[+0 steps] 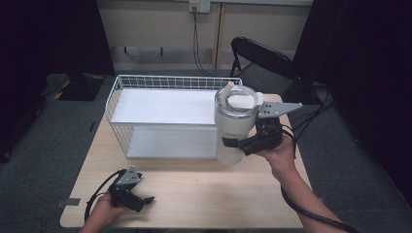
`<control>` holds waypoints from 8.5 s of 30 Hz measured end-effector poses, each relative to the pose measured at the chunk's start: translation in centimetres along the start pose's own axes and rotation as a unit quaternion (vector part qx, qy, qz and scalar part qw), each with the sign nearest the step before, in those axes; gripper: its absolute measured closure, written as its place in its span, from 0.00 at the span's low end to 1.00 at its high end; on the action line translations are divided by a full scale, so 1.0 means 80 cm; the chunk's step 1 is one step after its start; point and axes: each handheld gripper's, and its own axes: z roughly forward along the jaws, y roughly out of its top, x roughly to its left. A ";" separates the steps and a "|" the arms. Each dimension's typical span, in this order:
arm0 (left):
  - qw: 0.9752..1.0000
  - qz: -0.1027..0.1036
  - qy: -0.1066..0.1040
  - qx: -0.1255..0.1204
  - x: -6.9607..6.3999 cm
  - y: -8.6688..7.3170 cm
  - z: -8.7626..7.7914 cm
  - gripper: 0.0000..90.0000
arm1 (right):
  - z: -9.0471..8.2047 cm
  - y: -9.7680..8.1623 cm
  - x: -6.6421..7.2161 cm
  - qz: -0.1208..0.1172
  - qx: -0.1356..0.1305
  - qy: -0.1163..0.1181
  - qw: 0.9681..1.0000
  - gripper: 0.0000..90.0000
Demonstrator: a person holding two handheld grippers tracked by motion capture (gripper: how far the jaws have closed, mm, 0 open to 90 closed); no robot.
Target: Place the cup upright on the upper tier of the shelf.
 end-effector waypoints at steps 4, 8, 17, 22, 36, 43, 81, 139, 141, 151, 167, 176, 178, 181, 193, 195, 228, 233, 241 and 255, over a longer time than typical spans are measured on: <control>1.000 0.002 0.000 0.002 0.000 0.000 0.000 0.00 | 0.003 0.008 0.000 0.005 -0.006 0.004 1.000 0.10; 1.000 0.002 0.000 0.002 0.000 0.000 0.000 0.00 | 0.007 0.018 0.001 0.003 -0.003 0.005 1.000 0.10; 1.000 0.001 0.000 0.000 0.000 0.000 0.000 0.00 | 0.019 0.036 0.005 -0.001 0.001 0.014 1.000 0.10; 1.000 0.002 0.001 0.000 0.000 0.000 0.000 0.00 | 0.027 0.046 0.004 0.005 -0.001 0.022 1.000 0.10; 1.000 0.002 0.000 0.001 0.000 0.000 0.000 0.00 | 0.040 0.071 -0.005 0.013 0.000 0.019 1.000 0.10; 1.000 0.002 0.000 0.001 0.000 0.000 0.000 0.00 | 0.042 0.086 -0.005 0.011 -0.002 0.015 1.000 0.10; 1.000 0.002 -0.001 0.002 0.000 0.000 -0.001 0.00 | 0.084 0.128 -0.041 0.000 -0.005 -0.039 0.999 0.10; 1.000 0.002 -0.002 0.002 0.000 0.000 -0.001 0.00 | 0.158 0.129 -0.071 0.005 -0.021 -0.082 0.996 0.10; 1.000 0.002 -0.001 0.002 0.000 0.000 -0.001 0.00 | 0.160 0.130 -0.072 0.006 -0.021 -0.080 0.997 0.10; 1.000 0.002 -0.001 0.002 0.000 0.000 -0.001 0.00 | 0.172 0.125 -0.078 0.009 -0.020 -0.082 0.996 0.10; 1.000 0.002 -0.001 0.002 0.000 0.000 -0.001 0.00 | 0.179 0.117 -0.084 0.005 -0.012 -0.088 0.996 0.10; 1.000 0.002 -0.001 0.002 0.000 0.000 -0.001 0.00 | 0.180 0.111 -0.085 0.006 -0.020 -0.087 0.996 0.10; 1.000 0.002 -0.001 0.002 0.000 0.000 -0.001 0.00 | 0.180 0.112 -0.085 0.005 -0.020 -0.089 0.996 0.10; 1.000 0.002 -0.001 0.002 0.000 0.000 -0.001 0.00 | 0.181 0.111 -0.085 0.003 -0.022 -0.087 0.996 0.10; 1.000 0.002 -0.001 0.002 0.000 0.000 -0.001 0.00 | 0.178 0.106 -0.084 -0.003 -0.029 -0.087 0.996 0.10; 1.000 0.002 -0.001 0.002 0.000 0.000 -0.001 0.00 | 0.178 0.105 -0.083 -0.005 -0.030 -0.088 0.996 0.10; 1.000 0.002 -0.001 0.002 0.000 0.000 -0.001 0.00 | 0.177 0.096 -0.088 0.032 -0.021 -0.075 0.996 0.07; 1.000 0.002 -0.001 0.002 0.000 0.000 -0.001 0.00 | 0.177 0.094 -0.088 0.041 -0.020 -0.072 0.996 0.07; 1.000 0.002 -0.001 0.002 0.000 0.000 -0.001 0.00 | 0.174 0.088 -0.089 0.047 -0.005 -0.070 0.996 0.07; 1.000 0.002 -0.001 0.002 0.000 0.000 -0.001 0.00 | 0.160 0.076 -0.085 0.056 0.026 -0.080 0.995 0.07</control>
